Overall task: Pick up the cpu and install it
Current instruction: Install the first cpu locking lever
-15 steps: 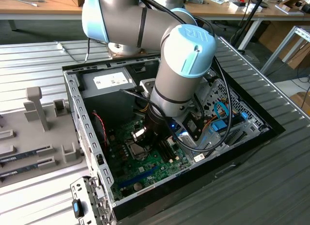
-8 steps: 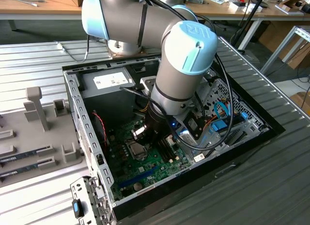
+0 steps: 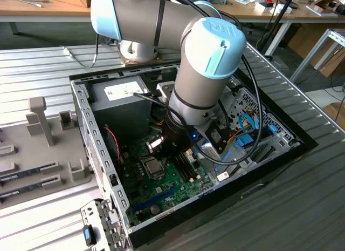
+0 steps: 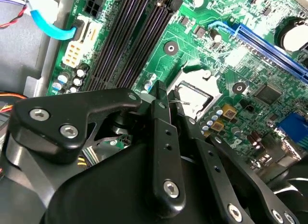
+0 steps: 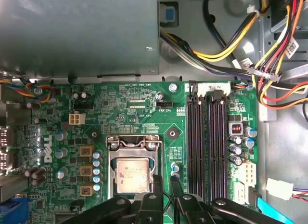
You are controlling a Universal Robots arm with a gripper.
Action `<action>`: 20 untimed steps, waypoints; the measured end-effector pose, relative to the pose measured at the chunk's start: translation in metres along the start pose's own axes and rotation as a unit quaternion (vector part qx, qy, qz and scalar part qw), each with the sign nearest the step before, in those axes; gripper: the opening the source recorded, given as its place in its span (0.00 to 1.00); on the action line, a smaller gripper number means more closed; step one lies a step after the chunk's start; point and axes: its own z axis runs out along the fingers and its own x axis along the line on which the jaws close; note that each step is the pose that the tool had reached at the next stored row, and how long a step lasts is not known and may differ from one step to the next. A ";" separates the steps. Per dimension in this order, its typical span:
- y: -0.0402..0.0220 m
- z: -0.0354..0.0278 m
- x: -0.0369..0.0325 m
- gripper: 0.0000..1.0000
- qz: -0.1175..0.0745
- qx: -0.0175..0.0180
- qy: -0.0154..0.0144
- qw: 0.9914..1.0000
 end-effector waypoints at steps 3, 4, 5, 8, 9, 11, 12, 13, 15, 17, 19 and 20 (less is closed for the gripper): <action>0.0026 -0.0003 0.0000 0.18 0.003 0.000 0.000 1.000; 0.0038 -0.0005 -0.0001 0.18 0.003 0.000 0.000 1.000; 0.0056 -0.0009 -0.0001 0.18 0.003 0.000 0.000 1.000; 0.0079 -0.0037 -0.0002 0.18 0.004 -0.001 0.000 1.000; 0.0084 -0.0051 -0.0002 0.18 0.004 -0.002 0.000 1.000; 0.0090 -0.0063 -0.0001 0.18 0.005 -0.004 0.000 1.000; 0.0092 -0.0068 -0.0001 0.18 0.005 -0.004 0.000 1.000; 0.0094 -0.0074 -0.0001 0.18 0.005 -0.005 0.000 1.000; 0.0101 -0.0087 -0.0001 0.18 0.006 -0.007 0.000 1.000; 0.0116 -0.0102 -0.0001 0.18 0.007 -0.009 0.000 1.000; 0.0140 -0.0109 -0.0002 0.18 0.007 -0.010 0.000 1.000; 0.0156 -0.0112 -0.0003 0.18 0.007 -0.011 0.000 1.000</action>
